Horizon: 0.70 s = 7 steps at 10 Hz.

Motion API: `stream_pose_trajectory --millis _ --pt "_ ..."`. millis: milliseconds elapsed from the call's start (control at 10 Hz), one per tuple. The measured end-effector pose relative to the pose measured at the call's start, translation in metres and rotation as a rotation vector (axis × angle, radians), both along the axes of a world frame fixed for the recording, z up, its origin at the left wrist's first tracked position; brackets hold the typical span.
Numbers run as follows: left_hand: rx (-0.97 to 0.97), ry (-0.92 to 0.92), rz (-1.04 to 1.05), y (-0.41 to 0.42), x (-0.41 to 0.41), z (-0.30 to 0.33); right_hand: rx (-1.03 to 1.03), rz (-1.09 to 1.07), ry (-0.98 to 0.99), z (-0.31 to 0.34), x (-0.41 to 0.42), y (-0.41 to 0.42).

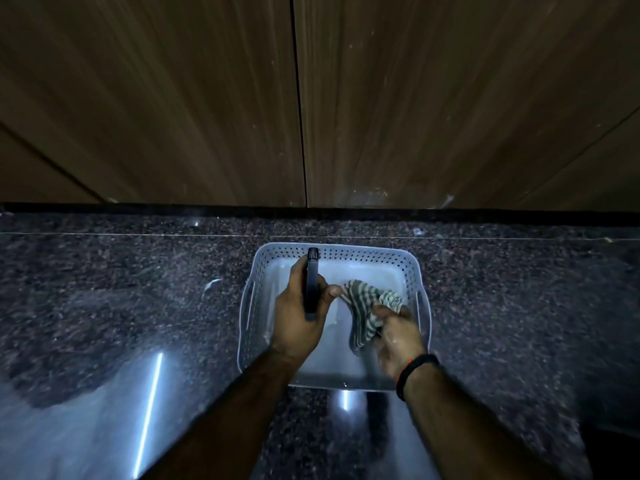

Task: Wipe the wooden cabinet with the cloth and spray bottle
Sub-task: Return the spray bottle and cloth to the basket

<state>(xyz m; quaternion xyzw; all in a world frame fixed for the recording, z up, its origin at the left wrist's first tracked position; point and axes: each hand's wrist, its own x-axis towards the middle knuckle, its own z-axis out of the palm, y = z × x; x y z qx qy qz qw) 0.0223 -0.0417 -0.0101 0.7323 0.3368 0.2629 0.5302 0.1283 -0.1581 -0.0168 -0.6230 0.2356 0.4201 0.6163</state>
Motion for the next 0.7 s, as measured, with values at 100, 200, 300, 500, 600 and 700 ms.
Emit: stream_pose_trajectory --millis 100,200,300,500,600,700 --pt "0.006 0.053 0.005 0.004 0.005 -0.022 -0.008 -0.003 0.016 -0.011 0.006 0.006" --pt "-0.005 0.061 0.021 0.005 0.007 -0.036 -0.064 0.077 -0.023 -0.025 0.01 0.012" --pt "-0.06 0.055 0.036 0.005 0.009 -0.039 -0.237 0.276 -0.162 -0.03 0.014 0.016" --pt "-0.06 0.145 0.013 0.007 0.005 -0.036 -0.63 0.779 -0.559 -0.024 0.019 0.004" --pt "-0.06 0.222 -0.054 0.013 0.001 -0.034 -0.811 1.079 -0.76 -0.02 0.021 -0.003" --pt "0.03 0.299 -0.099 0.015 -0.008 -0.027 -0.845 1.258 -0.956 -0.006 0.018 -0.009"
